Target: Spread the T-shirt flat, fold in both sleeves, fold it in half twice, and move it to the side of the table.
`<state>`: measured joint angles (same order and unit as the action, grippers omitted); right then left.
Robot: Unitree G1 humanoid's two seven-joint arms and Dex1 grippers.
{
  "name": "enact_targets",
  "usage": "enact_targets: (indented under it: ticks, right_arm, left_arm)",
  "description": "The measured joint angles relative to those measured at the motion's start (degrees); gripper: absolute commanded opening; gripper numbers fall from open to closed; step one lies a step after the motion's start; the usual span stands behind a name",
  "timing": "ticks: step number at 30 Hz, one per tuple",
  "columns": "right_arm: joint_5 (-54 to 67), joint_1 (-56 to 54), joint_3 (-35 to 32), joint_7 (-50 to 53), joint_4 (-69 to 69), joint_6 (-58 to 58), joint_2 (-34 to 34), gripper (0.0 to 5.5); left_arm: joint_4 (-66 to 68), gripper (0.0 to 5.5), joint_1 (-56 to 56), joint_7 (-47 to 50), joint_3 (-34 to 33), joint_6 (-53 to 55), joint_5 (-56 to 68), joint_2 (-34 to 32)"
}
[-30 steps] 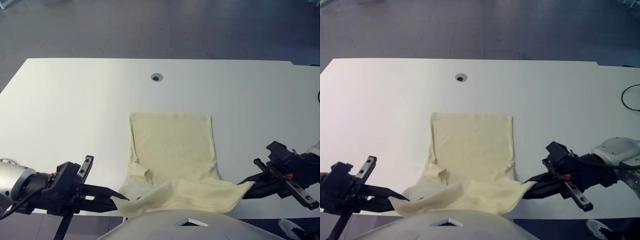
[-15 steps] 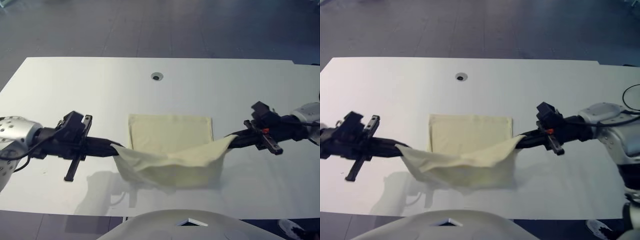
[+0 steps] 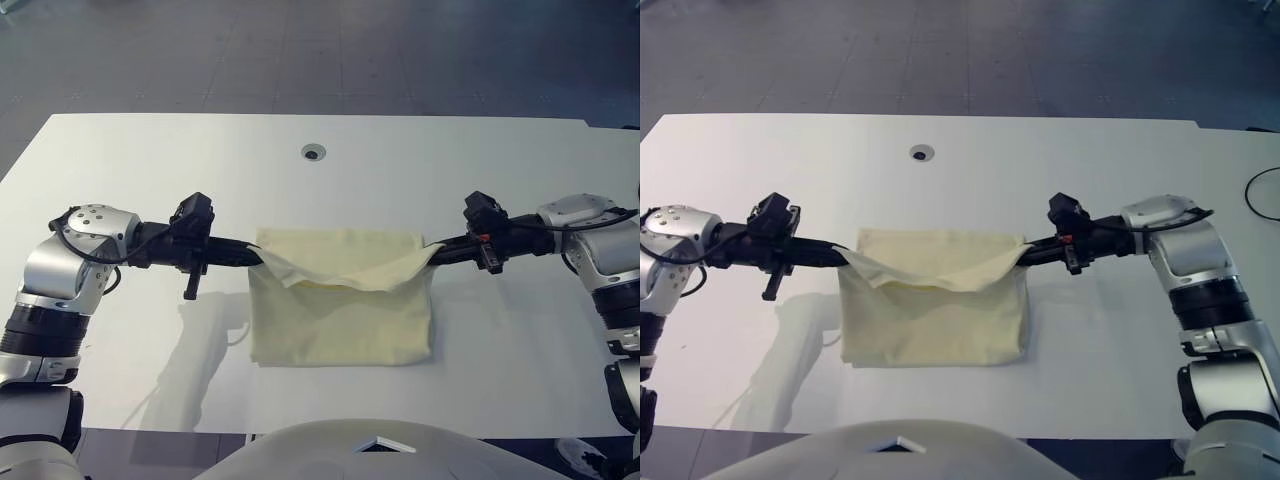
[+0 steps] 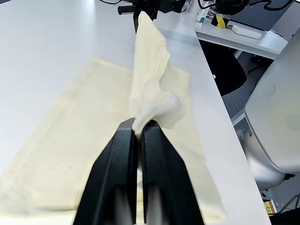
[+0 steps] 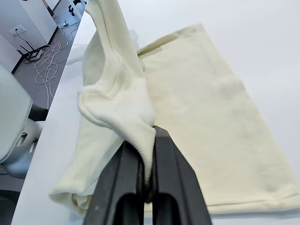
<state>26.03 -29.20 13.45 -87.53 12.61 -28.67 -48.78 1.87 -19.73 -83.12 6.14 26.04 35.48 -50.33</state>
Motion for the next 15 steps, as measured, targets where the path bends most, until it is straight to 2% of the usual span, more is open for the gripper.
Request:
enact_targets:
  ticks: [4, 15]
  right_arm:
    - [-2.2, -2.2, -0.3, 0.3, 4.3, 1.6, 1.7, 0.0]
    - [-9.0, -5.8, -0.3, 3.8, 16.6, 7.2, 7.9, 0.0]
  left_arm:
    - [3.8, 0.01, -2.5, -0.6, 0.2, -1.2, -2.6, 1.4]
    - [19.4, 0.01, -8.8, 1.0, 3.7, -7.7, -12.4, 11.0]
